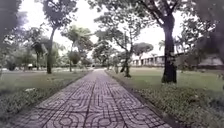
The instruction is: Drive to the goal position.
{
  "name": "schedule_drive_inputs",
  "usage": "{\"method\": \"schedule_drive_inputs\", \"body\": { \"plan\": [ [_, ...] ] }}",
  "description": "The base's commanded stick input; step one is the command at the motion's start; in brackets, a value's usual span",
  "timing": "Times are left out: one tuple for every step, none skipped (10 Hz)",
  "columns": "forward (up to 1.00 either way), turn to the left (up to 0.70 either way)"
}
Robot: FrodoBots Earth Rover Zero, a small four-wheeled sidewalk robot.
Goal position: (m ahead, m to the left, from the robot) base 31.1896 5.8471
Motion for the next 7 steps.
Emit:
{"method": "schedule_drive_inputs", "body": {
  "plan": [
    [1.0,0.27],
    [1.0,0.02],
    [1.0,0.09],
    [1.0,0.16],
    [1.0,0.23],
    [1.0,0.27],
    [1.0,0.27]
  ]
}}
